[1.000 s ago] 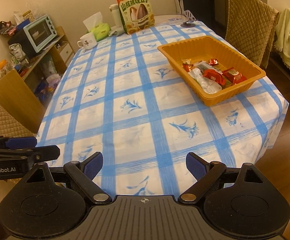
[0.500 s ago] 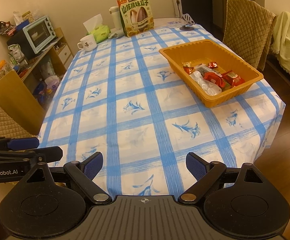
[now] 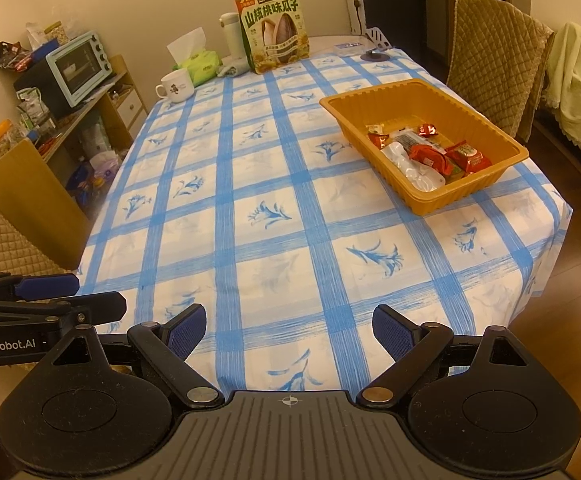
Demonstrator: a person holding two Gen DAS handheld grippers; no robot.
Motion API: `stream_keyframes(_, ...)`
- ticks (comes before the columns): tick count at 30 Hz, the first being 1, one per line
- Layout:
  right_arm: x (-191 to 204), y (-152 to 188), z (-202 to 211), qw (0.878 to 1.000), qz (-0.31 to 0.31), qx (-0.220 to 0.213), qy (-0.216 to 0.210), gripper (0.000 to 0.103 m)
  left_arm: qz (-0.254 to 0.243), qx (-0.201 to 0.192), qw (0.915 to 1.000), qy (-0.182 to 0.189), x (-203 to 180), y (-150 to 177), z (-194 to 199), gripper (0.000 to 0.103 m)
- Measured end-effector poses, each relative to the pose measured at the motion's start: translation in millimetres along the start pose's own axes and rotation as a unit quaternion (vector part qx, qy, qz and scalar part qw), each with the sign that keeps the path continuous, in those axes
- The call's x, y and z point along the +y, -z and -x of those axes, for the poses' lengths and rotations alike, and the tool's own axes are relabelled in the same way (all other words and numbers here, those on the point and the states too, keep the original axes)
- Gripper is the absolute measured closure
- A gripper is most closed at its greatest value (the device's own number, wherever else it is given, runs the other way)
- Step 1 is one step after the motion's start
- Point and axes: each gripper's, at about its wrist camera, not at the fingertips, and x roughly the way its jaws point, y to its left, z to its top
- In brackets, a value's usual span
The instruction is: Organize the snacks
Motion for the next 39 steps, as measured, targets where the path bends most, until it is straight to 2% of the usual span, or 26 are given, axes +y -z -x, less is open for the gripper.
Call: stream_keyframes(39, -8.2, -0.1, 9.0, 1.0, -0.006, -0.007, 0.003, 0.013, -0.011, -0.006, 0.9999, 0.004, -12.2, -4.0, -0.1, 0.033)
